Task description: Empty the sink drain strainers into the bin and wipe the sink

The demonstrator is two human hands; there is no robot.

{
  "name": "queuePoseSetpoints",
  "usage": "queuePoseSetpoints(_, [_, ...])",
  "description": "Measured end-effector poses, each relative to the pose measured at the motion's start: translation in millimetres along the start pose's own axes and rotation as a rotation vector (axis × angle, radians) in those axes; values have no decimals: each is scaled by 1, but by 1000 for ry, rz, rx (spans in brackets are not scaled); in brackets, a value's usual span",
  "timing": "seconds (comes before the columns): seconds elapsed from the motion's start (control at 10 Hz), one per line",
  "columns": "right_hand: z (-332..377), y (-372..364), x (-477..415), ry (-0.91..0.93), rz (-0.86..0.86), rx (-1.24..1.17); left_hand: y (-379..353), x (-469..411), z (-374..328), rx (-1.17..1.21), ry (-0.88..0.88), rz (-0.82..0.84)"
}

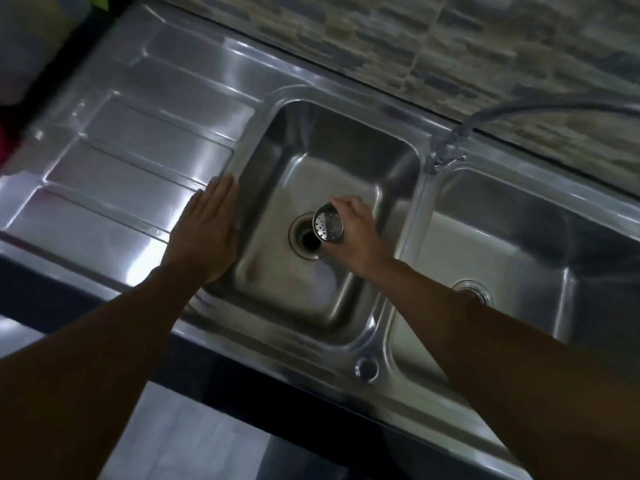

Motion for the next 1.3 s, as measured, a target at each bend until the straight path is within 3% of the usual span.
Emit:
queuePoseSetpoints(0.3, [-23,-47,-26,-86,135,-13,-11,1,1,-92,-3,-85])
queuePoseSetpoints(0.9, [-43,-91,-39,-118,105,239,-9,0,1,-23,-33,-135])
queuePoseSetpoints(1.3, [-33,-85,-27,-149,27,91,-7,-2,5,17,-30,-127])
Point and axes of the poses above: each hand's wrist, its own x-axis away from the middle knuckle, its own y-axis out of the back of the hand, z = x × y, the point moved 1 cm from there along -x, towards the middle knuckle, and after that the axes turned 14 degrees about y, right-handed, at the moved point
